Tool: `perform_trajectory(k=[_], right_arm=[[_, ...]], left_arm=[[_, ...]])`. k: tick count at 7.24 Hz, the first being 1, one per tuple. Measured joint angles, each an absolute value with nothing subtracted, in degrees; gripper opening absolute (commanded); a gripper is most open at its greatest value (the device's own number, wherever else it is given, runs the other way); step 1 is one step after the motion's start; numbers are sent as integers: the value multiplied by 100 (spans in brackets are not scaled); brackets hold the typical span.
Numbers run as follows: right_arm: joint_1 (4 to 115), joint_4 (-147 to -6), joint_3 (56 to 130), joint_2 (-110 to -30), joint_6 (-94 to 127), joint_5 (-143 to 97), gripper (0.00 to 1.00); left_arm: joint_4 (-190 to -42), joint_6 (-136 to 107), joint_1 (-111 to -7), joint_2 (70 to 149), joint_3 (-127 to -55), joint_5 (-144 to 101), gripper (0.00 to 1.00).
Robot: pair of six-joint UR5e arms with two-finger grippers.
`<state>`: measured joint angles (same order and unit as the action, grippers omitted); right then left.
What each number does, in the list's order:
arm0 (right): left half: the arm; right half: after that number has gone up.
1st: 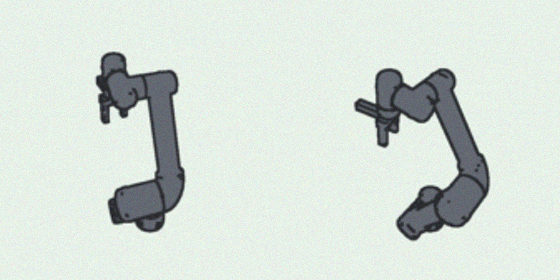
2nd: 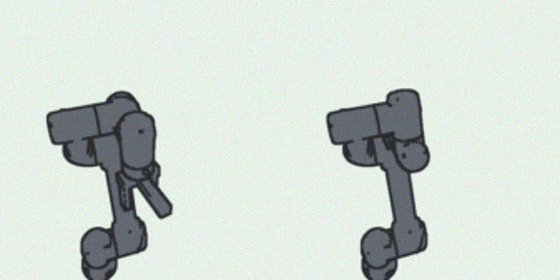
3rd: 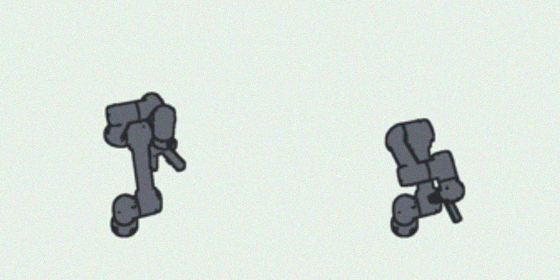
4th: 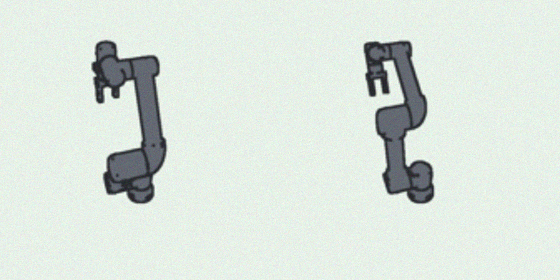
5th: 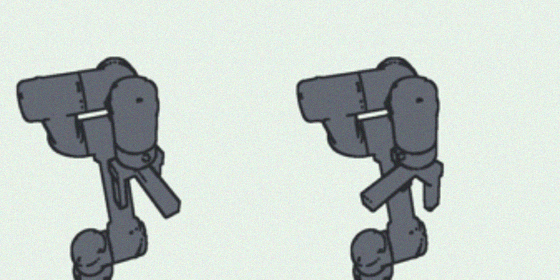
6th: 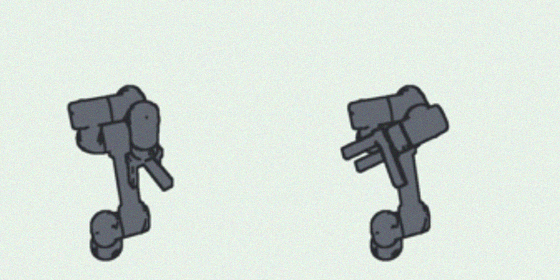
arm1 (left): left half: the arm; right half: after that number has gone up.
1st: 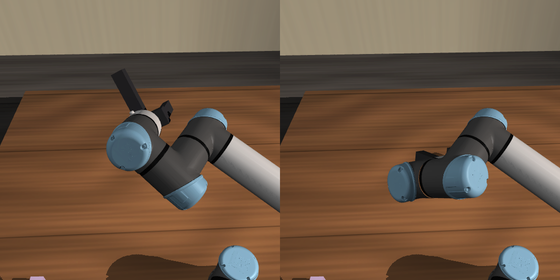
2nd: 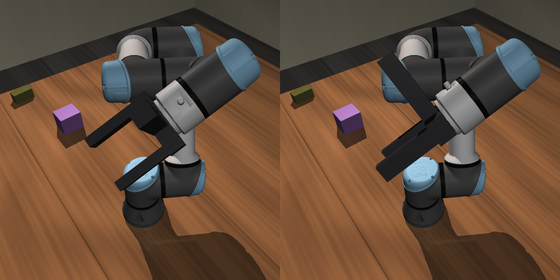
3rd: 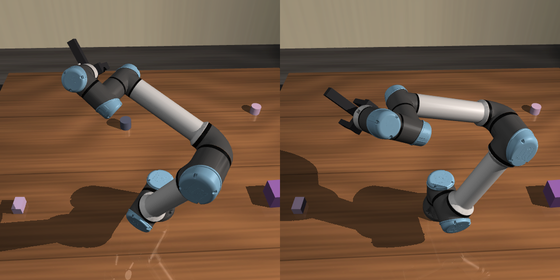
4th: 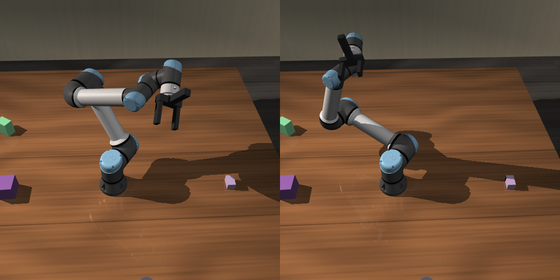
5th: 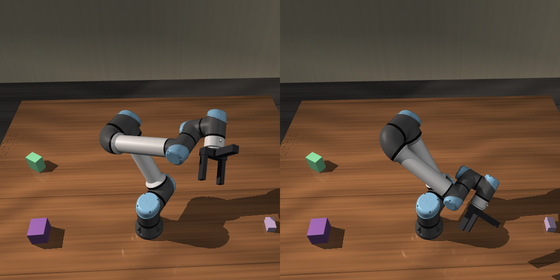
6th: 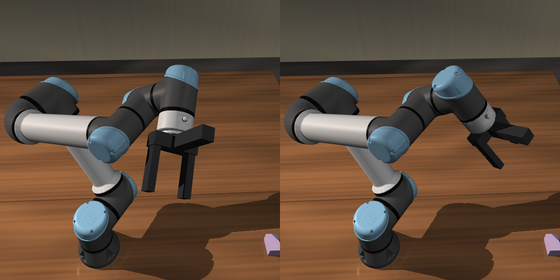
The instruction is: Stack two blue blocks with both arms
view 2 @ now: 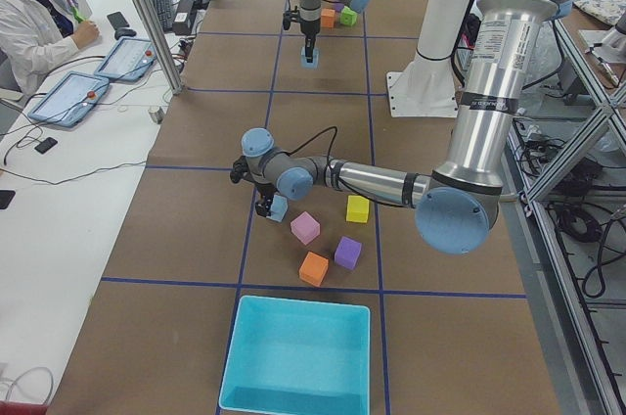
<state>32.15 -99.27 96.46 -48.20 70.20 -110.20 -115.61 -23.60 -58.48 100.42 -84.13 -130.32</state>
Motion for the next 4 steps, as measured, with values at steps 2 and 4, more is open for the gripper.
perform_trajectory(k=[2,4], right_arm=[[3108,-9924,9518,-4717,7085,-10932,56],[2946,-9754,9159,-4443,7263,-10815,56]], left_arm=[[-11560,-2378,-5845,10045,-8398,-13028,51],[-11551,-2584,-5845,10067,-8437,-13030,51]])
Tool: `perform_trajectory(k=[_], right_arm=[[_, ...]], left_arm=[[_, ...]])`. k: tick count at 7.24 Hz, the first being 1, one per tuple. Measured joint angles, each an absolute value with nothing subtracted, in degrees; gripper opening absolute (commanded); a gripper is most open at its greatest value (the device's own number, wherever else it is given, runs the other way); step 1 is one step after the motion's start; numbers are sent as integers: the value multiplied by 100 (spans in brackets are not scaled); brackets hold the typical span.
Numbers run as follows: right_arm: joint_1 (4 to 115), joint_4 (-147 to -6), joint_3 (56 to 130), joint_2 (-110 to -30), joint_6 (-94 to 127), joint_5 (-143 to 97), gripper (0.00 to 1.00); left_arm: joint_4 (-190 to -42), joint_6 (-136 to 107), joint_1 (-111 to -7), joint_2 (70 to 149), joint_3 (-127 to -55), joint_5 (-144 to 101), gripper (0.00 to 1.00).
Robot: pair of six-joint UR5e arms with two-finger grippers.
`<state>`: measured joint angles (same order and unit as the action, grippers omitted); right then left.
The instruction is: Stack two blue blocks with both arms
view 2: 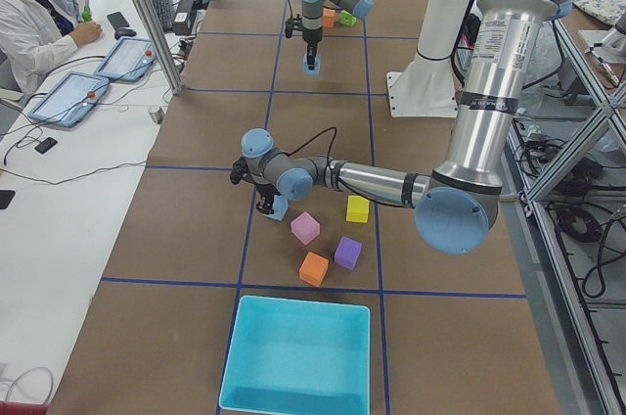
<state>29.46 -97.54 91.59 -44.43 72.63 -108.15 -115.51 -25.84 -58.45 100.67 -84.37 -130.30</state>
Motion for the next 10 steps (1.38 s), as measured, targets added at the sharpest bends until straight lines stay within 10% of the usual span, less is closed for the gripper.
perform_trajectory(k=[4,5,6,10], right_arm=[[2760,-9173,8665,-4214,7409,-10750,60],[2731,-9163,8605,-4172,7404,-10749,66],[2716,-9160,8544,-4128,7408,-10749,96],[2755,-9139,8483,-4070,7428,-10755,100]], left_arm=[[-11179,-3234,-5845,10197,-8945,-13074,53],[-10925,-3300,-5847,10244,-9135,-13070,53],[-10700,-3395,-5848,10305,-9287,-13065,54],[-10274,-4137,-5845,10643,-9589,-13064,54]])
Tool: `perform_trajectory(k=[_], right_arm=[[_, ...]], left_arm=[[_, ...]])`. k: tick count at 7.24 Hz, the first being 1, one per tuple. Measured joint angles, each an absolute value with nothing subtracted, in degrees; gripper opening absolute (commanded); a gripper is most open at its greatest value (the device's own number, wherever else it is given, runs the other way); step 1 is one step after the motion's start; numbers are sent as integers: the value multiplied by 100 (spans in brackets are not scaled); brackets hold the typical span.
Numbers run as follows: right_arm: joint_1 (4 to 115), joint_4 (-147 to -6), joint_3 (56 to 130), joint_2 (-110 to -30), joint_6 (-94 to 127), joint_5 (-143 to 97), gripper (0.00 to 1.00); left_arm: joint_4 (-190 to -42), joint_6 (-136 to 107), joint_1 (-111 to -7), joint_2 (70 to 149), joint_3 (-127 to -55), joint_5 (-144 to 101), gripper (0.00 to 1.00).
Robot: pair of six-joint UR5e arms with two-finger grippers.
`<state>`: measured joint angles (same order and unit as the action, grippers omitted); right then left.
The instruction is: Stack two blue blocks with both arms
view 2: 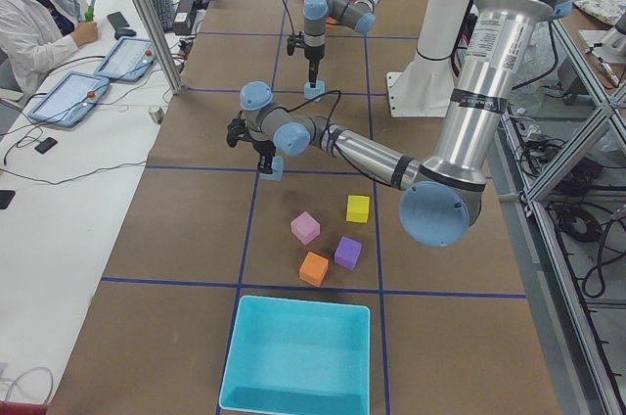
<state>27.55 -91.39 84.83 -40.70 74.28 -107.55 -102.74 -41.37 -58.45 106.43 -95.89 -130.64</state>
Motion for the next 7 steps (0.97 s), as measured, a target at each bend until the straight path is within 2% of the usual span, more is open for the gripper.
perform_trajectory(k=[3,5,7], right_arm=[[3201,-9118,8825,-4265,7354,-11047,100],[3735,-9134,9277,-4783,7010,-11363,100],[4345,-9140,9429,-5187,6308,-11734,100]], left_arm=[[-9204,-4710,-5692,11496,-9907,-12982,55],[-9034,-5372,-5116,12032,-9901,-12577,56],[-8919,-5932,-4638,12491,-9808,-12391,56]])
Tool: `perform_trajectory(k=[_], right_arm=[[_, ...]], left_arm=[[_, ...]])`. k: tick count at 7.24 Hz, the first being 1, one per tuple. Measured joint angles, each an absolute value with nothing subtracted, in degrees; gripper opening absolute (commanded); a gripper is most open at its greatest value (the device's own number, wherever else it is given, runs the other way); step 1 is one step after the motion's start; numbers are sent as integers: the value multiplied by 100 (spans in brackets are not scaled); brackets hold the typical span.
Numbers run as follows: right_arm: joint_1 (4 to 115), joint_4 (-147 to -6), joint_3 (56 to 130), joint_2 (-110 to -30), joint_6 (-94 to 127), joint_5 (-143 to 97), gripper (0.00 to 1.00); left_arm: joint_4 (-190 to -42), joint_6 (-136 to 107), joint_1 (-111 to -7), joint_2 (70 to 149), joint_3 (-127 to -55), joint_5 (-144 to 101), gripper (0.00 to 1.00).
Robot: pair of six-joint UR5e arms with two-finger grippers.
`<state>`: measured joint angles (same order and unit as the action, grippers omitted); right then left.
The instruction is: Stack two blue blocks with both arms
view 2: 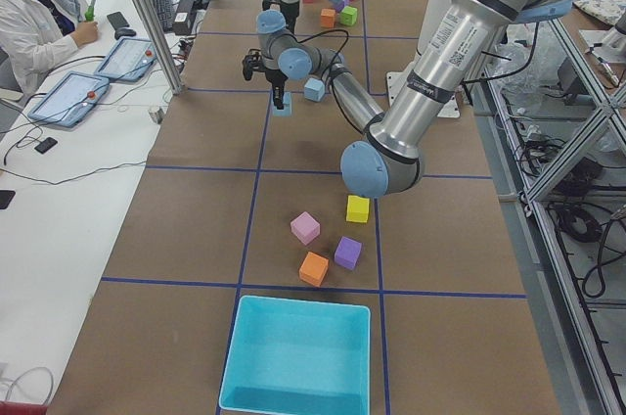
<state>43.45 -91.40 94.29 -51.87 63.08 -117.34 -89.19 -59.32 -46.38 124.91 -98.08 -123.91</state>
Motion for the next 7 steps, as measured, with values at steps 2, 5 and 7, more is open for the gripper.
perform_trajectory(k=[2,5,7], right_arm=[[4735,-9143,9432,-5369,5697,-11950,100],[4895,-9143,9423,-5438,5444,-12003,100],[4902,-9139,9422,-5440,5433,-12005,100]], left_arm=[[-8804,-6367,-4220,13060,-9490,-12075,56],[-8720,-6472,-3914,13610,-9089,-11943,57],[-8719,-6576,-3675,13809,-9001,-11849,57]])
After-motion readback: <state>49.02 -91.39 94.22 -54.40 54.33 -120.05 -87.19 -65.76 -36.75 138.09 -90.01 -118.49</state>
